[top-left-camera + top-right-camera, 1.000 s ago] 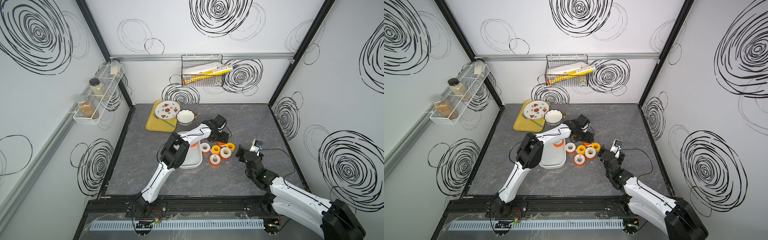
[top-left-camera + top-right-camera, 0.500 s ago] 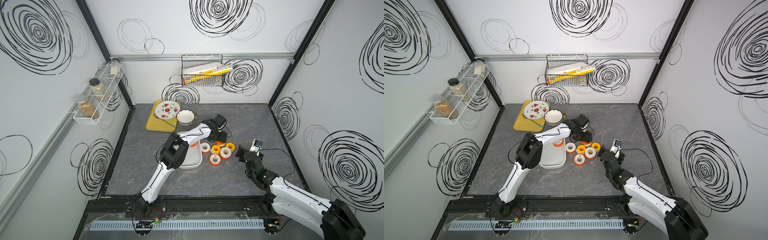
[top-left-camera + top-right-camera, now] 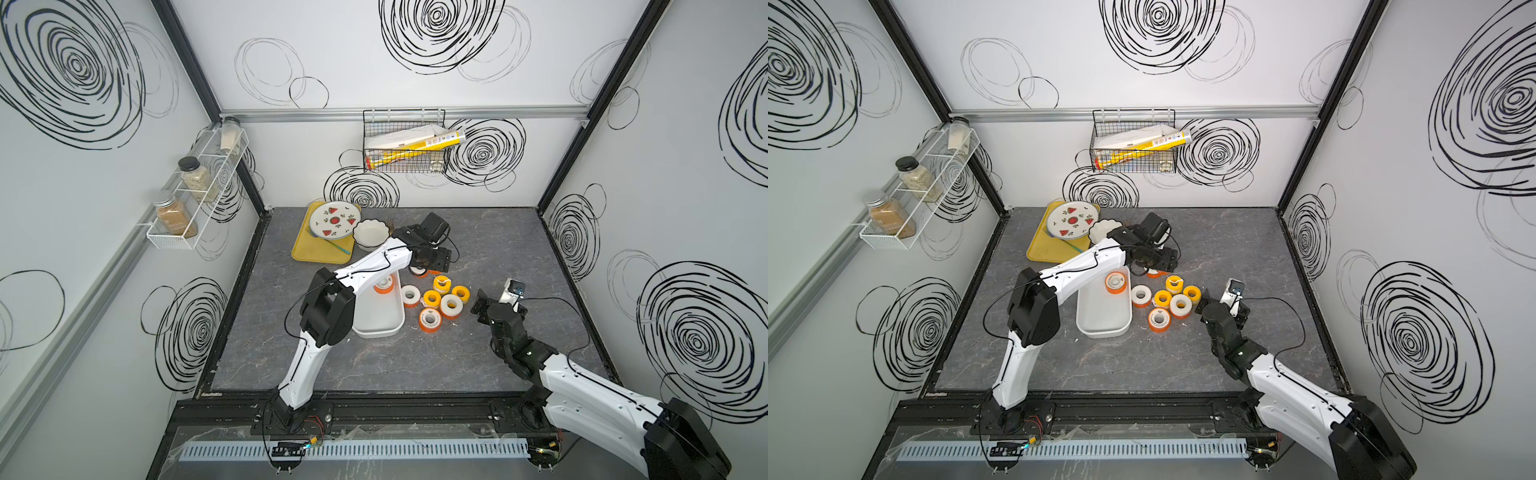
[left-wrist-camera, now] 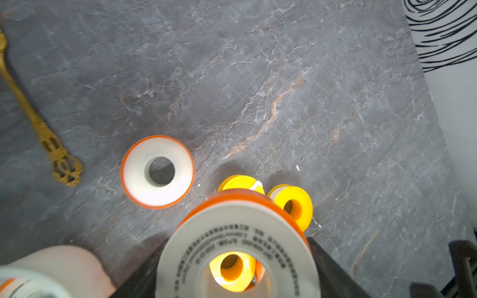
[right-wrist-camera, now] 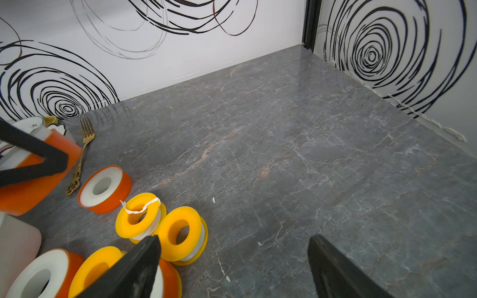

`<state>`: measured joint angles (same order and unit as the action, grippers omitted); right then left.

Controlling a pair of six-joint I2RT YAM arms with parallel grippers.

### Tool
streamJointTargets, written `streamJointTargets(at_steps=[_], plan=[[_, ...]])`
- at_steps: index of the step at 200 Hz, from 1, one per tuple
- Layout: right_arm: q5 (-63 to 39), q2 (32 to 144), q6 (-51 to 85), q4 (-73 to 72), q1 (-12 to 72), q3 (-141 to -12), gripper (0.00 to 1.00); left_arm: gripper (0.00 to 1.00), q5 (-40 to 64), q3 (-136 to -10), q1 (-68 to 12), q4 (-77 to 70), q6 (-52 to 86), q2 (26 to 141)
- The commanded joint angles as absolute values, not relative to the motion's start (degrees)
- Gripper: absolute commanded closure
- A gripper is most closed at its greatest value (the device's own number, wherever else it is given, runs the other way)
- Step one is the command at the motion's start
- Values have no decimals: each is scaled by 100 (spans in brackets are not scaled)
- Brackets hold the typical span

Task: Put the sealing tape into the storage box
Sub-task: Pick up the sealing tape at the center of the board, then place the sealing tape in the storage box.

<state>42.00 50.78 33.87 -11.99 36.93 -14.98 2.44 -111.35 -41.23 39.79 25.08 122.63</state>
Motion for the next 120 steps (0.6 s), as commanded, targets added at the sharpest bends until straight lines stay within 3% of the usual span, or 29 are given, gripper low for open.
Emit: streamJointTargets(at_steps=[1,72,120], plan=[[4230,5090,3349,-1118,3674,-1634,6,27,-126,-10512,-3915,4019,2550,11546],[4224,5126,3345,-1123,3674,-1652,6,27,-1107,-7570,-3534,3590,3002,9360],[4204,5145,3332,-1130,3674,-1661,6,27,-1277,-6305,-3410,3119,3261,8792]])
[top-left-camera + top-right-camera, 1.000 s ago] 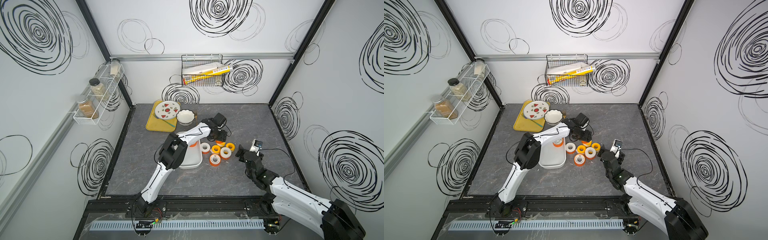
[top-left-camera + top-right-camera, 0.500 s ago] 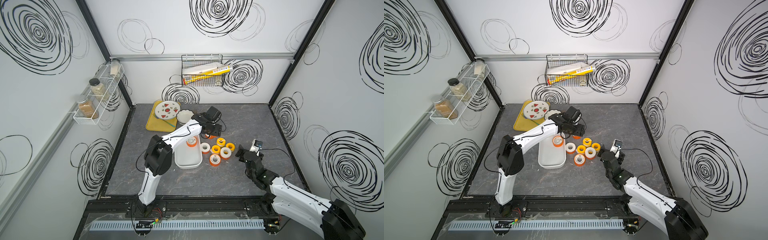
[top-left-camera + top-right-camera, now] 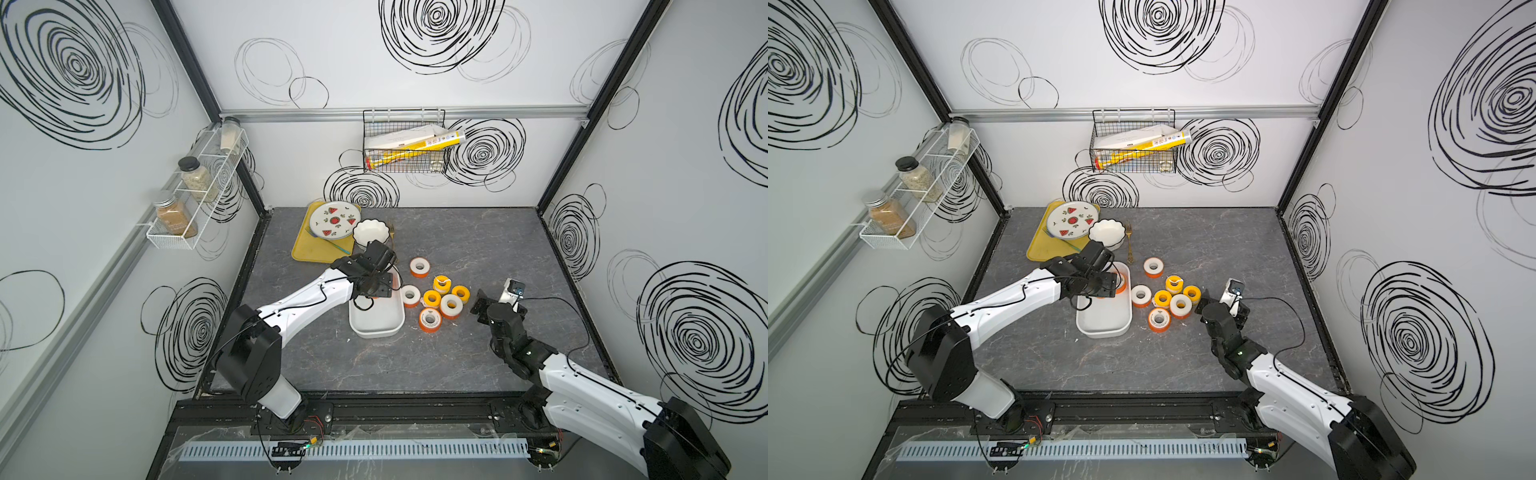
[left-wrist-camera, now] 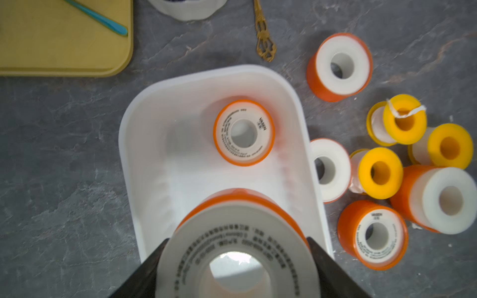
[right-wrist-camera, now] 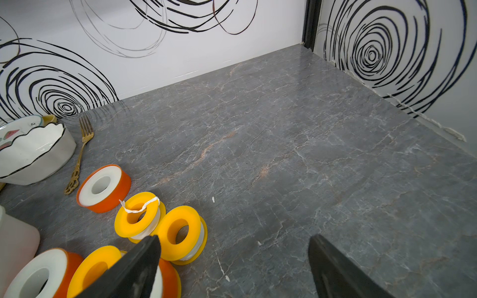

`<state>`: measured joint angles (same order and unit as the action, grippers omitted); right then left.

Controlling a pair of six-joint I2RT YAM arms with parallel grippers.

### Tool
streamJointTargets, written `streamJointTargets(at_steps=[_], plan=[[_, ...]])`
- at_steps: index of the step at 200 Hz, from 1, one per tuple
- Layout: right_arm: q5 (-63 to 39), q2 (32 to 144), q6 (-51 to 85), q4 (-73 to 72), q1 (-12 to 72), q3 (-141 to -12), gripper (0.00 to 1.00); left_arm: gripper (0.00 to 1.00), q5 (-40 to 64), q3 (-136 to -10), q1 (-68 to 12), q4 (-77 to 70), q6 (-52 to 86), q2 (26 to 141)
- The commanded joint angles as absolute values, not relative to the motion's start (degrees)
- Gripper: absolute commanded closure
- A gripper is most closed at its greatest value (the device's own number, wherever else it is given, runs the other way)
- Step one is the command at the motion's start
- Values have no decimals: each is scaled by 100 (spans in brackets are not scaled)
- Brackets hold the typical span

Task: Put the sealing tape into the storage box
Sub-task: Place the sealing tape in the storage box.

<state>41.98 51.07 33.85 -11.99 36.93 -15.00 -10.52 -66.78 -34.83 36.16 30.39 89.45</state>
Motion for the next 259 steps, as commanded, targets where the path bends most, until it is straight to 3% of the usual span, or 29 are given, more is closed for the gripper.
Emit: streamJointTargets(at_steps=[1,100,125,158,178,196,240,259], plan=[[4203,5143,3332,-1128,3674,-1661,6,27,-1289,-6290,-3410,3111,3265,8795],[4203,5116,3331,-1120,3674,-1657,6,24,-1563,-5923,-3410,2549,3402,9330],[4206,5106,3331,-1123,3674,-1652,6,19,-1660,-5962,-3403,2540,3398,9428],[4203,5119,3331,-1124,3674,-1652,6,6,-1661,-6059,-3393,2578,3384,9527],[4204,5106,3333,-1123,3674,-1652,6,4,-1704,-6181,-3393,2669,3375,9482],[4215,5098,3331,-1115,3674,-1644,6,10,-1647,-6231,-3426,2738,3376,9302],[4201,5137,3324,-1125,3674,-1670,6,46,-1385,-6196,-3560,2803,3324,9122],[4213,5117,3337,-1108,3674,-1657,6,58,-1459,-6197,-3551,2830,3324,9264]])
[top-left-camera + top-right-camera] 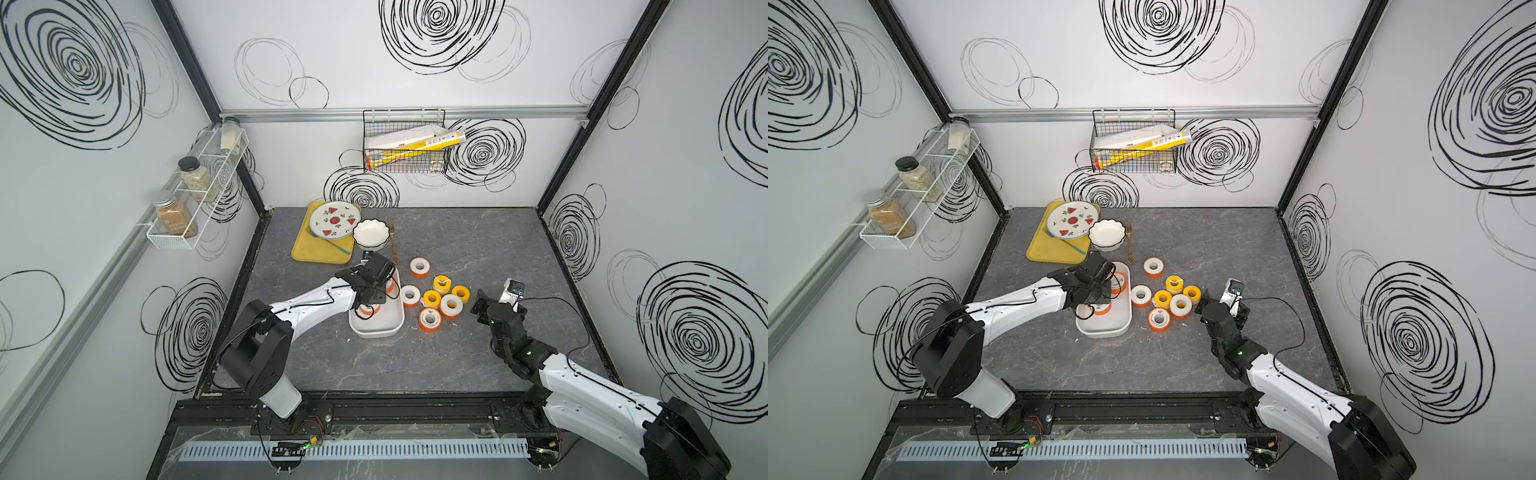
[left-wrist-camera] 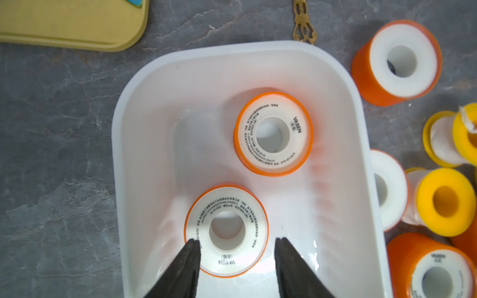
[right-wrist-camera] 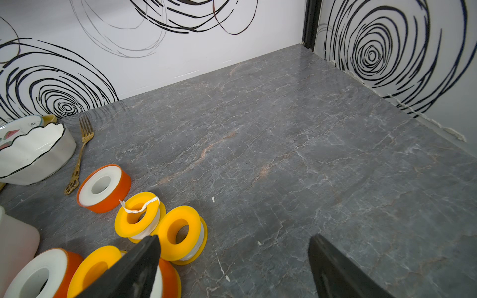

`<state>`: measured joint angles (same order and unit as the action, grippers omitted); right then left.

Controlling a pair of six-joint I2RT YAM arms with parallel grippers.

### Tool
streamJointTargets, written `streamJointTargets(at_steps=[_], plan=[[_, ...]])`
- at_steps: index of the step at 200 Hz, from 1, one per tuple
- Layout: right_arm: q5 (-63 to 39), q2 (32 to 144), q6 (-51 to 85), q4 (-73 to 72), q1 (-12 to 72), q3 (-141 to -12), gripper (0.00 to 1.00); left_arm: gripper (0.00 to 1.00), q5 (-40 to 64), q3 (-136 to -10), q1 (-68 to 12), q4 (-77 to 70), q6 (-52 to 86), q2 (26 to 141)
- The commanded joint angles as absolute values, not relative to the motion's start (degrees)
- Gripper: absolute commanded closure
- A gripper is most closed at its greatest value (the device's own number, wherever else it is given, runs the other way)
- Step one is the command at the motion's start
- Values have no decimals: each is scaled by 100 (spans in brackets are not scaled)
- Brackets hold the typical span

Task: Put the sealing tape into the storage box
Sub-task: Place the sealing tape in the storage box.

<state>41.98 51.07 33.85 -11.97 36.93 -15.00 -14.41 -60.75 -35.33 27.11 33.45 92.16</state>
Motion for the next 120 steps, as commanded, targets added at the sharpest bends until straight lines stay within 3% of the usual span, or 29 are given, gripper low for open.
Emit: streamJointTargets(at_steps=[1,54,120], plan=[[4207,5116,3334,-1108,3674,-1655,6,58,-1459,-6197,-3551,2826,3327,9273],[4214,5089,3331,-1122,3674,-1640,6,77,-1143,-6169,-3645,2783,3249,9505],[4206,5133,3322,-1119,3674,-1670,6,82,-845,-6223,-4025,3065,3133,9623]])
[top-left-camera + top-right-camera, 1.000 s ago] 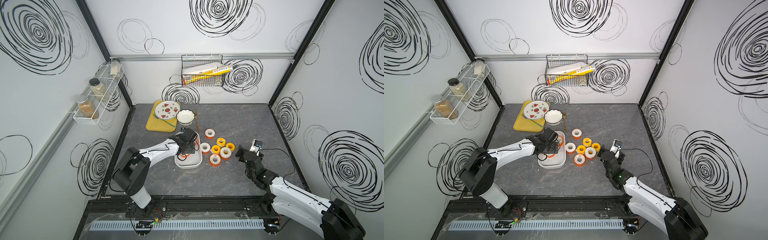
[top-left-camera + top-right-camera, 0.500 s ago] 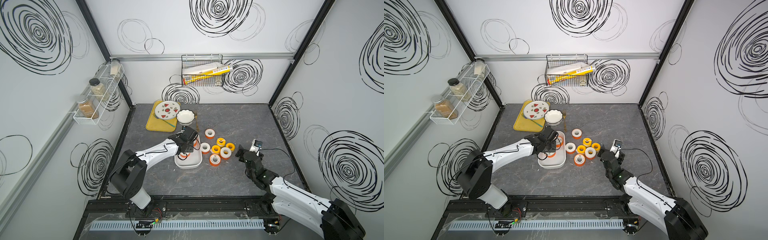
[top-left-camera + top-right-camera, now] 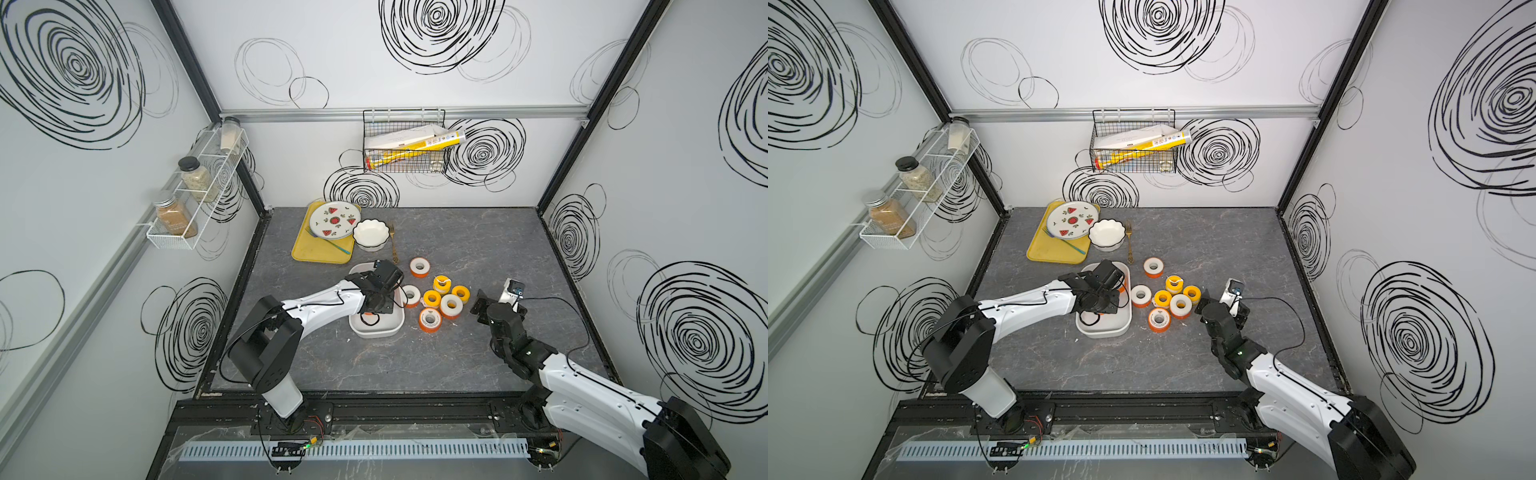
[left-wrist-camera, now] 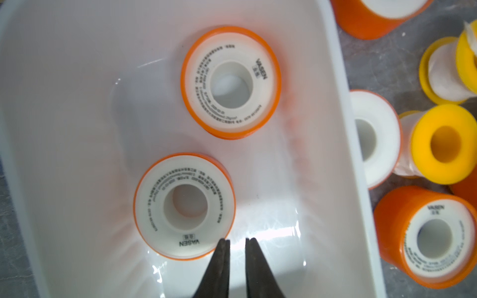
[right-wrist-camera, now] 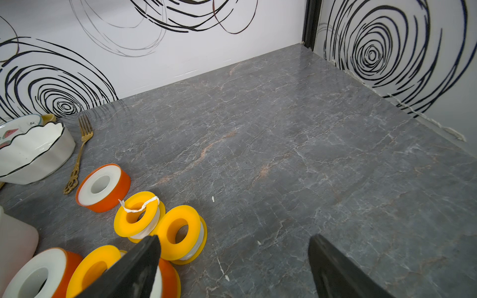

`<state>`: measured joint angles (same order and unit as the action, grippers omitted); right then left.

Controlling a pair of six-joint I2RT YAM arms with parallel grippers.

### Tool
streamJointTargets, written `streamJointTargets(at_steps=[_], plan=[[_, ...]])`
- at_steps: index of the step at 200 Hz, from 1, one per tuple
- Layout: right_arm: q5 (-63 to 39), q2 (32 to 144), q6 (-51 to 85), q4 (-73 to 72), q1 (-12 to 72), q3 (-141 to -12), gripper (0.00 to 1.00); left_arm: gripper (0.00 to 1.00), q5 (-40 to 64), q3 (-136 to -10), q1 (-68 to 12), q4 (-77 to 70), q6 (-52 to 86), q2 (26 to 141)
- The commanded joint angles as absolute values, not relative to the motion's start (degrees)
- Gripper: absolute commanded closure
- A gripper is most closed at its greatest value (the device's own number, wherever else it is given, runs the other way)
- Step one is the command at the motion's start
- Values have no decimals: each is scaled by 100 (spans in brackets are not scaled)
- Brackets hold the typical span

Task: Put the sealing tape into the storage box
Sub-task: Place the sealing tape in the storage box.

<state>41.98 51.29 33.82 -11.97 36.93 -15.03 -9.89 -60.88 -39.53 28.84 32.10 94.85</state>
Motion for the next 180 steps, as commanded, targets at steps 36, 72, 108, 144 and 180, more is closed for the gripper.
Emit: streamJointTargets(at_steps=[36,72,108,144,180], plan=[[4207,5176,3318,-1118,3674,-1687,6,83,-899,-6099,-4029,3120,3164,9739],[4194,5186,3313,-1118,3674,-1694,6,81,-1139,-6010,-4008,3108,3233,9912],[4199,5190,3313,-1121,3674,-1696,6,80,-1409,-6085,-3917,3107,3261,10140],[4185,5212,3307,-1124,3674,-1705,6,80,-1513,-6238,-3770,3032,3233,10246],[4192,5204,3307,-1119,3674,-1705,6,78,-1579,-6363,-3688,2986,3169,10385]])
